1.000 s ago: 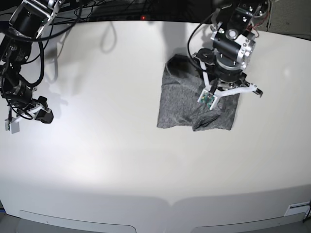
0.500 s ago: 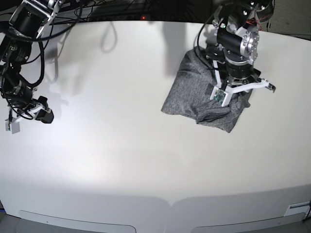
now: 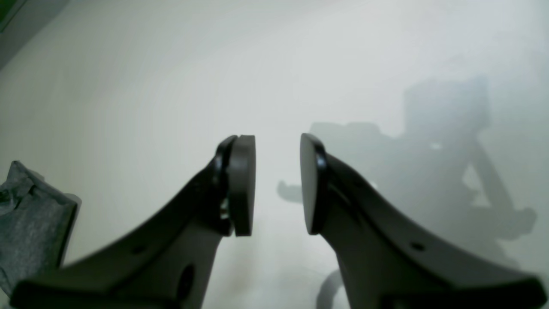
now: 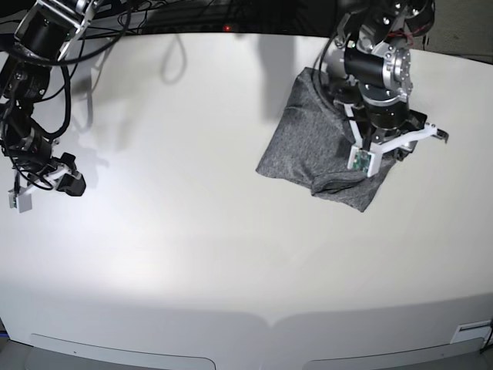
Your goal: Fold the T-shirt properly
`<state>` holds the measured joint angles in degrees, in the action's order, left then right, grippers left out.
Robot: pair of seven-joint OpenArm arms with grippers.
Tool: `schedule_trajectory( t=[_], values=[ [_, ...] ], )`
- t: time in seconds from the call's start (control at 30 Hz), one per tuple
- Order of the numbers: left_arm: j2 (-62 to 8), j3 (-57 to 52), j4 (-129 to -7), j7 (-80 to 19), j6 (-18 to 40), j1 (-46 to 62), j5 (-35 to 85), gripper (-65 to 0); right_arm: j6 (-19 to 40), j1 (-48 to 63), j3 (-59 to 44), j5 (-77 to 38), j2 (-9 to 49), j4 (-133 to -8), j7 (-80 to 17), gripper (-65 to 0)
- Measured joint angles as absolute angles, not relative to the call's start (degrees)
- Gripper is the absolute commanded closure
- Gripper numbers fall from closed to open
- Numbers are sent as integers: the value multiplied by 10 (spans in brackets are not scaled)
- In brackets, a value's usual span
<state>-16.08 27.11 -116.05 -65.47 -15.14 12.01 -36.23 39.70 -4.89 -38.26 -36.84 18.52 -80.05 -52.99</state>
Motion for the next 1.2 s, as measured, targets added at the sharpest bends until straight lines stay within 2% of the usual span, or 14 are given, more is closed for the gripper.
schedule_trajectory(
  t=[0.2, 0.3, 0.33, 0.43, 0.5, 0.7, 0.8, 0.93, 1.2],
  values=[
    [-157, 271, -1160, -641, -197, 106, -350, -164, 397, -49, -383, -369, 185, -801, -530, -168],
    [-147, 271, -1162, -608, -197, 97, -277, -164, 397, -49, -383, -369, 185, -801, -528, -168],
    [-140, 271, -1162, -604, -189, 96, -248, -164, 397, -49, -383, -371, 185, -801, -528, -168],
    [-121, 272, -1163, -618, -120, 98, -151, -164, 397, -49, -383, -379, 185, -801, -528, -168],
    [-121, 274, -1163, -627, -104, 105, -134, -164, 397, -49, -383, -379, 185, -801, -528, -168],
    [-156, 272, -1163, -628, -107, 113, -183, -164, 397, -49, -383, -380, 185, -801, -530, -168],
    [-173, 271, -1163, -561, -107, 113, -130, -164, 397, -49, -383, -379, 185, -801, -530, -168],
    [-170, 273, -1158, -490, -49, 97, -81, -164, 397, -50, -382, -381, 185, -801, -530, -168],
    [-154, 271, -1020, -469, -39, 0, -76, -164, 397, -51, -382, -383, 184, -801, -540, -168]
  ],
)
